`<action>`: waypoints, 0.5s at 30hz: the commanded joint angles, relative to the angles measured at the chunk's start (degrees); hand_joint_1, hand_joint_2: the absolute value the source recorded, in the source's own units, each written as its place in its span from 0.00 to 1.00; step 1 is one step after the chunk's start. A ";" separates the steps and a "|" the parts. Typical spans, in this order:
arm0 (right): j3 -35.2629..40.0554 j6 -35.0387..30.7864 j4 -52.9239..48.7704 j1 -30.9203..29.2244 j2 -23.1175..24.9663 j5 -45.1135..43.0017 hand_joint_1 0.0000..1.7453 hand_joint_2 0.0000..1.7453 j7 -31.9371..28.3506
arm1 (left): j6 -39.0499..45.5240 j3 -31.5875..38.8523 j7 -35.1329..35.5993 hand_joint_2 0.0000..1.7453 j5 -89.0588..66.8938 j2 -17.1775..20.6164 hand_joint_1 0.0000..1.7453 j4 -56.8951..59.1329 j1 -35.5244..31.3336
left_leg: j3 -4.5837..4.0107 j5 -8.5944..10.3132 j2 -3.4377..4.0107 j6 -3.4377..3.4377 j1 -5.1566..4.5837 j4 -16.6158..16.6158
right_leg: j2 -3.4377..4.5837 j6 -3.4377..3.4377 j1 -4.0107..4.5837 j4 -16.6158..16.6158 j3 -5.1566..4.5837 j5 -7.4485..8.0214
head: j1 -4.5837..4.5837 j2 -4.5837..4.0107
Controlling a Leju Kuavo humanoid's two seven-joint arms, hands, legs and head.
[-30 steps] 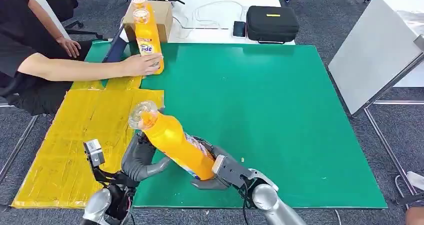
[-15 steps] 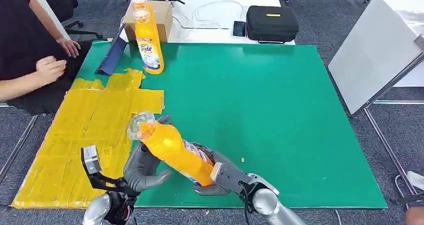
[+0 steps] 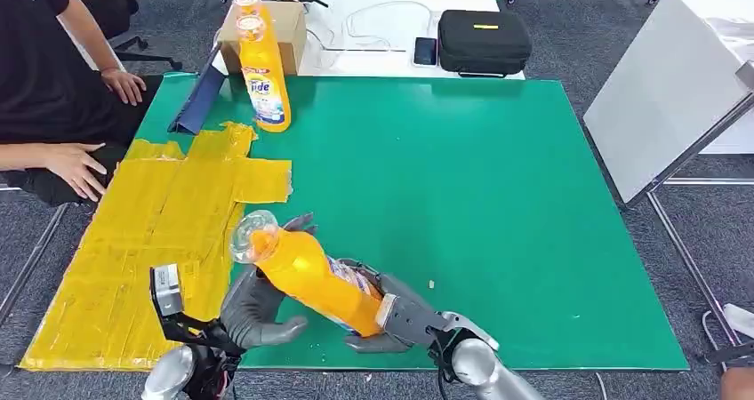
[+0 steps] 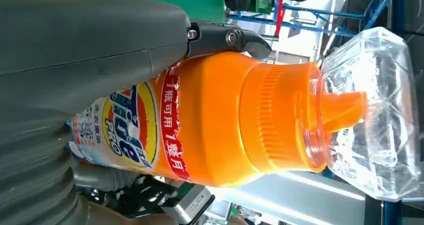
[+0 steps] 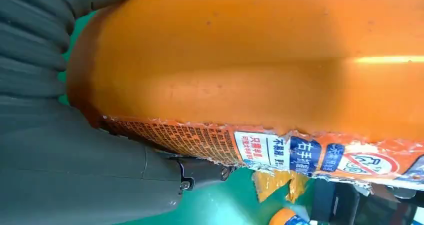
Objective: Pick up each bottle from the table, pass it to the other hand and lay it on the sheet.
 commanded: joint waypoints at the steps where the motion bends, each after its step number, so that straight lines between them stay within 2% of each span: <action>1: 1.57 0.66 2.80 -2.50 -0.21 -0.07 1.00 1.00 -0.25 | -0.94 -3.12 -1.12 1.00 -5.08 3.53 0.00 2.14 -2.33 | 0.18 -0.08 -0.09 -0.20 0.06 0.04 | 0.08 -0.12 0.03 0.04 0.16 -0.07 | 0.00 0.02; 7: 3.93 2.00 2.50 -3.38 0.63 0.18 1.00 1.00 -0.24 | 0.25 -3.21 -2.41 1.00 -9.97 3.56 0.00 3.89 -3.42 | 0.12 -0.03 -0.04 -0.14 0.04 0.00 | 0.08 -0.09 0.01 0.01 0.08 -0.02 | 0.00 0.00; 12: 9.82 2.51 3.79 -4.48 2.20 1.64 1.00 1.00 0.22 | -0.04 -1.13 -2.42 1.00 -8.69 2.92 0.00 4.33 -3.08 | 0.27 -0.16 0.09 -0.25 0.07 0.04 | 0.28 -0.15 0.03 0.05 0.36 -0.07 | 0.00 0.00; 13: 10.81 2.38 4.76 -4.80 2.63 1.69 1.00 1.00 0.27 | -0.20 -0.91 -2.27 1.00 -8.17 2.68 0.05 4.34 -3.18 | 0.20 -0.11 0.08 -0.19 0.07 0.02 | 0.22 -0.12 0.04 0.02 0.34 -0.04 | 0.00 0.00; 15: 11.54 2.31 5.25 -4.92 3.00 1.75 1.00 1.00 0.32 | -0.22 -0.79 -2.19 1.00 -7.86 2.46 0.05 4.34 -3.27 | 0.21 -0.10 0.03 -0.18 0.05 0.01 | 0.17 -0.10 0.02 0.02 0.38 -0.04 | 0.02 0.00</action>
